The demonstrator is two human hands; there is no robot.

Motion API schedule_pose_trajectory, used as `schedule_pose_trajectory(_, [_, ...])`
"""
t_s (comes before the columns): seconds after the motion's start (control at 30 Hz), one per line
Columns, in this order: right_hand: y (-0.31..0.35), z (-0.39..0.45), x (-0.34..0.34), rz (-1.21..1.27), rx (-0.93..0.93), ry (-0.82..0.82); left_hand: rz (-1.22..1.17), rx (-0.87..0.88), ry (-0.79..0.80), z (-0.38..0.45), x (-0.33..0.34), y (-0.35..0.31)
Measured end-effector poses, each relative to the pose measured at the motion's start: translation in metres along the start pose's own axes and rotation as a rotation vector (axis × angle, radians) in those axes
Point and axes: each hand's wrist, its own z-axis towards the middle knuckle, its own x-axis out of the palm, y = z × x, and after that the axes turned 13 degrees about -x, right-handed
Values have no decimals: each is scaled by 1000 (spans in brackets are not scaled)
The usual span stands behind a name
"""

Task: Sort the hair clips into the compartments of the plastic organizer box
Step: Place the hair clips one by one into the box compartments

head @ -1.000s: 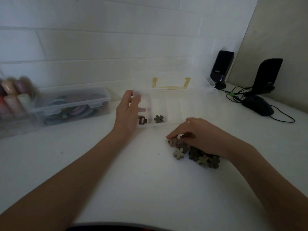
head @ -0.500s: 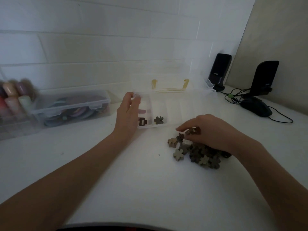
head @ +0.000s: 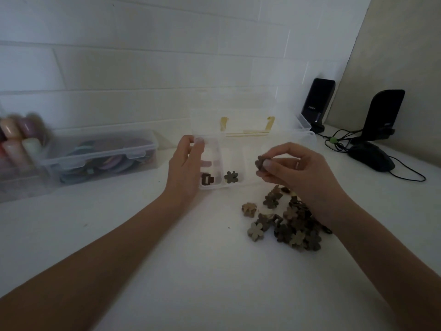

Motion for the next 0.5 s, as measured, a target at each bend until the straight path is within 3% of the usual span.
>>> schedule_pose_trajectory(0.13, [-6, -2, 4, 116, 96, -23, -15, 20, 24, -1, 3, 1])
schedule_pose_trajectory(0.27, [-8, -3, 9, 80, 63, -38, -11, 46, 47, -4, 4, 1])
schedule_pose_trajectory(0.33, [-10, -5, 13, -50, -30, -41, -8, 58, 57, -5, 5, 0])
schedule_pose_trajectory(0.5, [-23, -4, 26, -658, -376, 29, 13, 89, 49, -6, 5, 0])
